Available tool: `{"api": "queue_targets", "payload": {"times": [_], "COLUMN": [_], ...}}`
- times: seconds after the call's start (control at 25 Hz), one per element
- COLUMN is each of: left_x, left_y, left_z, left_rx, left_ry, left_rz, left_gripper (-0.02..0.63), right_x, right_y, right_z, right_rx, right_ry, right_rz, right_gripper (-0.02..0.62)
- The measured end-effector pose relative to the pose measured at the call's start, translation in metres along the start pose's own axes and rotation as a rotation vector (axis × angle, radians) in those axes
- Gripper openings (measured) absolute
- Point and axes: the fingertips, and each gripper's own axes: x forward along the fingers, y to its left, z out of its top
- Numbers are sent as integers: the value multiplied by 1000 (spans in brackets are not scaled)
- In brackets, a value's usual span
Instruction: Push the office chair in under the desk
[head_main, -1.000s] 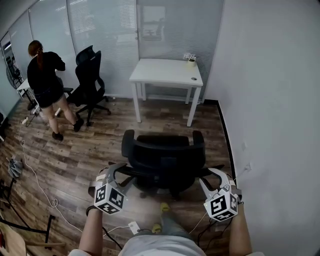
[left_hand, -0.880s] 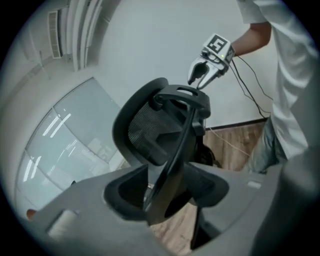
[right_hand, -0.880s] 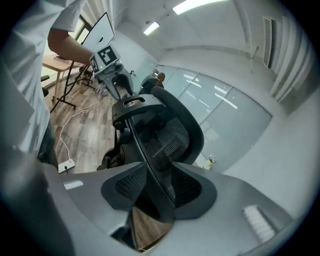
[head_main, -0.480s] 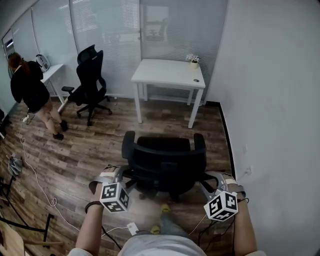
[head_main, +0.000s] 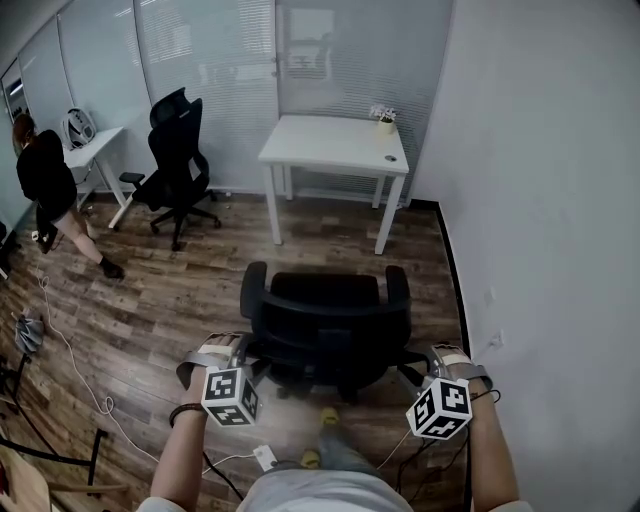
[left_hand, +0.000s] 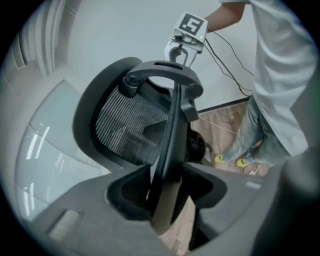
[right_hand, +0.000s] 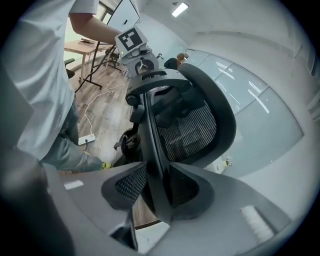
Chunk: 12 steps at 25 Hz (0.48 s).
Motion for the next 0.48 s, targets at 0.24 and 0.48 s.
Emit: {"api": "queue_targets", "payload": {"times": [0.24,0.48], "left_x": [4,9], "left_y": [1,9], "left_z": [-1,-3], "left_rx": [10,14], "left_ry": [-8,-6], "left_rz": [6,10], "left_gripper": [193,192], "right_x": [6,11], "right_y": [0,-8], "right_z": [-1,0], "right_rx": [14,29], "right_ry": [4,5], "right_rz": [5,-39], "right_gripper": [138,149]}}
